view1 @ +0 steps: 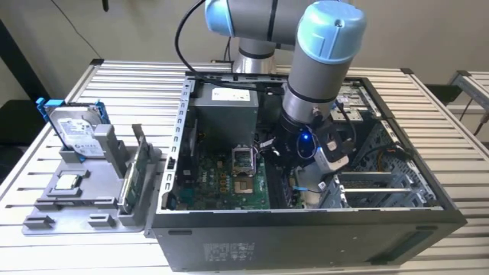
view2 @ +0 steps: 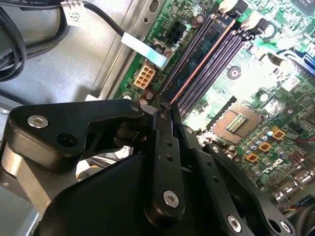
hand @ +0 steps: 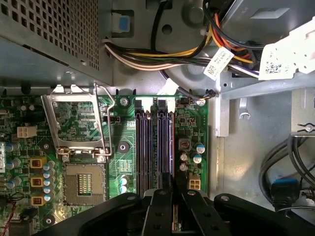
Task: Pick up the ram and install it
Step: 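Insert the ram into the slot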
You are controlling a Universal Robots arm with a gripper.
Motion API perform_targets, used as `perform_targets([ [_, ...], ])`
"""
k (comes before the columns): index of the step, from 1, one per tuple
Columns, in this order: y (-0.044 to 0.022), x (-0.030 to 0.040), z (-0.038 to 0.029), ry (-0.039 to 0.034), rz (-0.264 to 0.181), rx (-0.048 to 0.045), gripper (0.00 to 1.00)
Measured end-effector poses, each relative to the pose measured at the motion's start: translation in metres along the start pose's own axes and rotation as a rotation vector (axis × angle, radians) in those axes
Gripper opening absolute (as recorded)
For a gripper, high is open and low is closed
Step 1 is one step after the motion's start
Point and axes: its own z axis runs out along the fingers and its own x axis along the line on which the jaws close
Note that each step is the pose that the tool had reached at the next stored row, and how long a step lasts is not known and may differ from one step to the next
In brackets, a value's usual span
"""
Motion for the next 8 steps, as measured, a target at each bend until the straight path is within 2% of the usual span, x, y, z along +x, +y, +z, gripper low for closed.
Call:
perform_targets([
  [8, -0.0001, 0.0, 0.0, 0.0003, 0.0, -0.0001, 0.14],
])
